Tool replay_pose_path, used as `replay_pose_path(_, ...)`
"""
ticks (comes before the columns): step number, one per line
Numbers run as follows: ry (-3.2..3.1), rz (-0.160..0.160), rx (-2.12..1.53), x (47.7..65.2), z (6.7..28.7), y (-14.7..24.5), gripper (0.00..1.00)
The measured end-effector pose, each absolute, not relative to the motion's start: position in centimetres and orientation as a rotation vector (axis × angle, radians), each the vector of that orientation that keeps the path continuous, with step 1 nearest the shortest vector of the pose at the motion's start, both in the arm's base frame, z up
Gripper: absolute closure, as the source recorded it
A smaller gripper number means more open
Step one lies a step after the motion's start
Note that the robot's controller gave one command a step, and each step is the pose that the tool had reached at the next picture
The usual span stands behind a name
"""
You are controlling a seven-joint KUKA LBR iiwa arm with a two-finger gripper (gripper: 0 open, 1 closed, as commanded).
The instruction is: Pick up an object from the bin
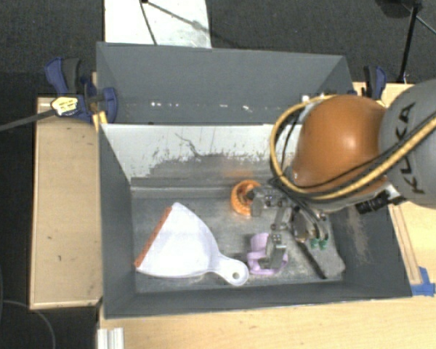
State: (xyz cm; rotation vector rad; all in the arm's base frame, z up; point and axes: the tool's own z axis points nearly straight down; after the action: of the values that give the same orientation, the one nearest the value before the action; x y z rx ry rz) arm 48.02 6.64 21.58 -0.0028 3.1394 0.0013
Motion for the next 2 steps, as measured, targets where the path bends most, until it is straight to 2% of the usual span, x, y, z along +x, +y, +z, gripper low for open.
replay_pose_path(1,3.131,0.002,-0.042,49.7,16.5,3.0,0.0)
replay_pose_path(2,3.145,-0.001,0.029,50.1,13.2,1.2,0.0)
